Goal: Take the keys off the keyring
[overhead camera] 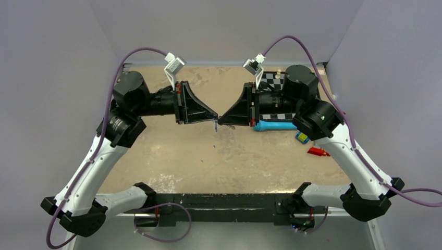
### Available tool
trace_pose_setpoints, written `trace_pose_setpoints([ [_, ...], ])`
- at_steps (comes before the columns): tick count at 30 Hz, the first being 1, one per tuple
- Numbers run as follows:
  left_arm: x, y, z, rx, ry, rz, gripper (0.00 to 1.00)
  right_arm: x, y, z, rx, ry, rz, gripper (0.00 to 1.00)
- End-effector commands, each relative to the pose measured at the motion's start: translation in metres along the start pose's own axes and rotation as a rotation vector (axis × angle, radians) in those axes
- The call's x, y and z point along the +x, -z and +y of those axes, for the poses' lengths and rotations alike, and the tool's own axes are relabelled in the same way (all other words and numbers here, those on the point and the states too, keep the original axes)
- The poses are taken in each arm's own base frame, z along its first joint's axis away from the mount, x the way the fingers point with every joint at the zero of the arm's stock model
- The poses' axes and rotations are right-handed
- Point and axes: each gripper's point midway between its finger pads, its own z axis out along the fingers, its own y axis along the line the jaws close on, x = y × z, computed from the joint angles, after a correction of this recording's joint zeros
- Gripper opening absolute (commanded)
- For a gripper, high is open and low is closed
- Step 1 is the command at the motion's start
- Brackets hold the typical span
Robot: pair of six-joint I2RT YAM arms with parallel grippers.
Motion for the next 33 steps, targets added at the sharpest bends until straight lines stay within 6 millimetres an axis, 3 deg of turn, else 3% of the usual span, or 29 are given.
trace_pose_setpoints([
  [1,-0.003,0.001,-0.008,0.029,0.001,-0.027,0.00,-0.022,0.000,0.014,-0.044,0.059,-0.099,0.00],
  [20,-0.024,0.011,0.003,-0.101,0.018,-0.213,0.00,-0.037,-0.009,0.014,-0.098,0.027,-0.195,0.00],
  [28,-0.027,0.014,0.003,-0.122,0.016,-0.234,0.00,-0.032,-0.011,0.005,-0.077,0.013,-0.190,0.00],
  [29,-0.027,0.014,0.003,-0.125,0.009,-0.233,0.02,-0.030,-0.012,0.003,-0.072,0.008,-0.183,0.00],
  [33,-0.027,0.017,0.003,-0.153,-0.027,-0.218,0.50,-0.009,-0.010,-0.019,0.027,-0.037,-0.124,0.00],
])
